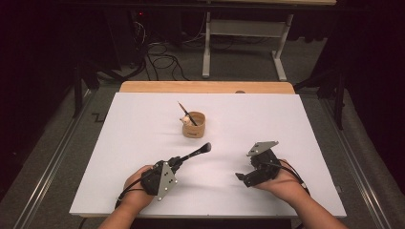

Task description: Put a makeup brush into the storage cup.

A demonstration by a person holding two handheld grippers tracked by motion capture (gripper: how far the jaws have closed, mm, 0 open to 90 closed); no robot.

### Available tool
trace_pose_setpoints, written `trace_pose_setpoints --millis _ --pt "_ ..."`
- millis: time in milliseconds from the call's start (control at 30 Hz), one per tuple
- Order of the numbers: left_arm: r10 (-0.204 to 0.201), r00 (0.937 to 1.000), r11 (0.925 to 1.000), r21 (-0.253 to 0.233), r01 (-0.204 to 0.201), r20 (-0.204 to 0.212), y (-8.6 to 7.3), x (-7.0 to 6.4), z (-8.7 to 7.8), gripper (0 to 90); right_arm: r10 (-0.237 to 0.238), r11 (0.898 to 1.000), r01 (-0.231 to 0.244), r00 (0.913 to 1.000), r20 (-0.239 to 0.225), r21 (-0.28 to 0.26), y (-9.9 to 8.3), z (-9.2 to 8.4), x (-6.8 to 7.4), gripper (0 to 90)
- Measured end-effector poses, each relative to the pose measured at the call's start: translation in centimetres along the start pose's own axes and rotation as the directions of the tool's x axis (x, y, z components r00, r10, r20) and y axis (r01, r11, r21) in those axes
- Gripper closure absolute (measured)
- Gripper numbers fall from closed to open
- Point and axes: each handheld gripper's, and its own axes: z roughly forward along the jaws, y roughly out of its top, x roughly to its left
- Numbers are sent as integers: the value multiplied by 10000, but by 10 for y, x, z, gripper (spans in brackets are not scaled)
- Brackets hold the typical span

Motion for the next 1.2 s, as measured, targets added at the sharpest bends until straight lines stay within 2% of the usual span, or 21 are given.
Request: trace_pose_setpoints --millis 133,233,267,367,467,567,667,700,867,900,1000,1100,1200 --pt "-460 9989 9989 -22 460 33 -3 3 1 792 143 9989 -133 9997 215 -453 -9 1 0 84" --pt "-993 9951 9950 -55 993 9 -6 7 1 792 298 9967 -280 9993 226 -765 -14 1 0 84" --pt "-1306 9914 9914 -97 1306 23 -8 10 1 792 345 9953 -317 9990 293 -918 -16 1 0 84" --pt "-1890 9820 9818 -156 1890 48 -12 15 1 792 446 9920 -404 9985 328 -1199 -19 1 0 85" --pt "-2576 9662 9660 -211 2577 77 -15 21 0 792 600 9875 -553 9978 276 -1479 -22 0 1 84" --pt "-3019 9533 9529 -270 3019 75 -18 25 -1 792 683 9842 -620 9971 326 -1659 -24 -1 1 84" --pt "-3603 9327 9320 -349 3607 162 -21 29 -1 792 812 9788 -745 9963 276 -1908 -27 -2 1 88" --pt "-3692 9292 9285 -356 3695 157 -21 30 -1 792 844 9769 -771 9960 283 -1993 -27 -2 1 94" --pt "-4340 9003 8990 -498 4351 326 -24 34 -2 792 1177 9639 -1107 9929 146 -2421 -30 -4 0 96" --pt "-4415 8966 8949 -559 4427 339 -24 35 -2 792 1124 9621 -1059 9936 116 -2514 -30 -4 0 96" --pt "-4774 8769 8745 -675 4803 559 -25 35 -3 792 1228 9522 -1165 9924 45 -2824 -31 -6 1 100" --pt "-4925 8673 8647 -728 4970 721 -24 34 -3 792 1455 9378 -1426 9893 -145 -3164 -31 -6 1 104" --pt "-5060 8580 8551 -793 5124 883 -23 32 -3 792 1497 9256 -1469 9885 -192 -3489 -30 -7 1 111"
